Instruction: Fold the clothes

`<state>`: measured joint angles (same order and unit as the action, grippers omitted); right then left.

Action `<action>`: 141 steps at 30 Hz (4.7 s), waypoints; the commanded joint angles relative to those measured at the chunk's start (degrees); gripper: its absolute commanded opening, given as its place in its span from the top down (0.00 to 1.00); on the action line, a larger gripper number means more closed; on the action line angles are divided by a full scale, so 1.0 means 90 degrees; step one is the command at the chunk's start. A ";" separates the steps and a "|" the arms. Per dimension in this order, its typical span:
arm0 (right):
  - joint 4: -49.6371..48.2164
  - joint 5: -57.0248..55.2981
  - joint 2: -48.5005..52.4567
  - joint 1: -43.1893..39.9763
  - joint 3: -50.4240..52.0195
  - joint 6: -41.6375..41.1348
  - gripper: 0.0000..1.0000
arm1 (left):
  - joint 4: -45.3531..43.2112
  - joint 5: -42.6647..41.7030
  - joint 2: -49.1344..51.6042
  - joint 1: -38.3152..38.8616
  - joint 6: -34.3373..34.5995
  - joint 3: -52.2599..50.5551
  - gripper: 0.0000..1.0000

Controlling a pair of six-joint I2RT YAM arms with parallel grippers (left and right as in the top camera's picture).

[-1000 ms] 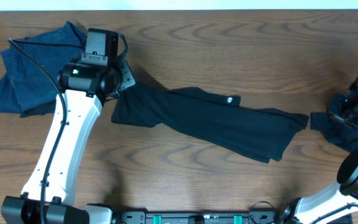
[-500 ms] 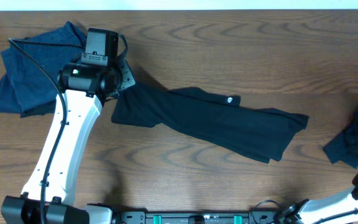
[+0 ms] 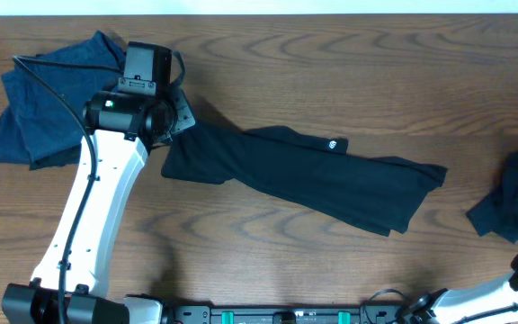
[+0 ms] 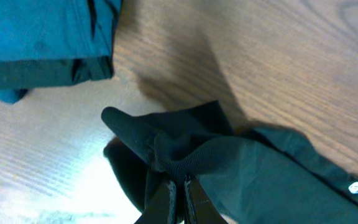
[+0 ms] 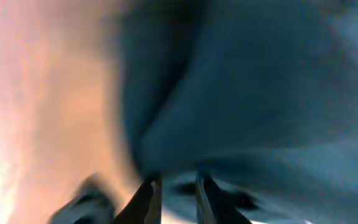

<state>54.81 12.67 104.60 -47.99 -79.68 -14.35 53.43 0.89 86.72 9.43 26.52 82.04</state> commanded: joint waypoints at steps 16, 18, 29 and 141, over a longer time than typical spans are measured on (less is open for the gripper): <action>0.0571 -0.0260 -0.0500 0.3084 0.0491 0.1525 0.69 | 0.0328 0.0175 -0.0087 -0.0039 -0.0158 -0.0044 0.94; 0.0432 -0.0262 -0.0452 0.3247 0.0753 0.1452 0.66 | 0.0168 0.0175 -0.0087 -0.0039 -0.0160 -0.0044 0.94; -0.1112 -0.0240 -0.0447 0.4107 0.2297 0.1280 0.55 | -0.1093 0.0172 -0.0017 -0.0039 -0.0160 -0.0044 0.94; -0.0539 -0.1863 -0.0427 0.4585 0.1486 -0.0454 0.44 | -0.3633 -0.2217 0.3810 -0.0267 -0.1846 -0.0138 0.94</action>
<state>49.91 -3.88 100.64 -7.25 -66.59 -17.58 19.11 -14.17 120.68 7.18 10.33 81.01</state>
